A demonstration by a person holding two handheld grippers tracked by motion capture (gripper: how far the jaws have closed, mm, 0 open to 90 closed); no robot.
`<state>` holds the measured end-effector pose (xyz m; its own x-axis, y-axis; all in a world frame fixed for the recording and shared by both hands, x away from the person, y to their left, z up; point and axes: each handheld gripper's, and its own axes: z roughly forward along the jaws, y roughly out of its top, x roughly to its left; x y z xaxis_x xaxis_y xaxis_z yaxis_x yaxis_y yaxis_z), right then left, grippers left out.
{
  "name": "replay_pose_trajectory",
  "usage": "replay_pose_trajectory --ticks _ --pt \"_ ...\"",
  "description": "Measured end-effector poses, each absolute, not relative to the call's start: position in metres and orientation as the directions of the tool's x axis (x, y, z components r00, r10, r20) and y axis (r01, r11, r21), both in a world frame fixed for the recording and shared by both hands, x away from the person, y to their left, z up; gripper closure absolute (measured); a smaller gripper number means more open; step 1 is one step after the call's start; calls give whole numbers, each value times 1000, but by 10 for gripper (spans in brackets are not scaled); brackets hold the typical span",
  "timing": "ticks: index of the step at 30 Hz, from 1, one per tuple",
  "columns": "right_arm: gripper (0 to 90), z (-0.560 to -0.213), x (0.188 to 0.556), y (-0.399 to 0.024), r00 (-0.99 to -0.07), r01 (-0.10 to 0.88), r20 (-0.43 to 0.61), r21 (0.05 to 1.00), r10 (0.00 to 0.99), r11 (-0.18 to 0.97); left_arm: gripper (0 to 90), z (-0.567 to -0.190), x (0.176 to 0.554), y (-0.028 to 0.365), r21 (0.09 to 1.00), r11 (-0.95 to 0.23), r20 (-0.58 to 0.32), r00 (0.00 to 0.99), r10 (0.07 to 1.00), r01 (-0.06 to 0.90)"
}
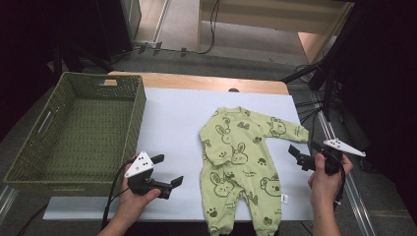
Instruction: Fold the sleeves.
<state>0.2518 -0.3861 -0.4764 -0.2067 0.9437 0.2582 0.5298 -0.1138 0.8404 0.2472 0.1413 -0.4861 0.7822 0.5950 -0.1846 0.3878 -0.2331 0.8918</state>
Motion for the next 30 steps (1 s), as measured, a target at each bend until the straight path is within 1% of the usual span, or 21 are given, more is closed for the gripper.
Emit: replay_pose_trajectory --ticks 11,15,19,24,27,30 --pt "0 -485 278 -397 -178 570 282 811 943 -135 0 -487 249 141 893 -234 -183 787 589 383" --pt "0 -488 281 -397 -183 574 287 808 940 -135 0 -486 248 141 893 -224 -196 786 587 390" --pt "0 -492 284 -399 -196 587 288 800 937 -123 0 -484 245 139 893 -234 -185 787 589 385" --pt "0 -502 287 -411 -171 613 299 778 939 -136 0 -484 240 135 890 -259 -163 793 587 375" --pt "0 -505 289 -416 -154 623 298 769 942 -142 0 -485 240 135 889 -255 -172 794 583 380" --pt "0 -504 293 -418 -167 629 294 767 941 -128 0 -486 241 137 887 -251 -176 787 591 387"
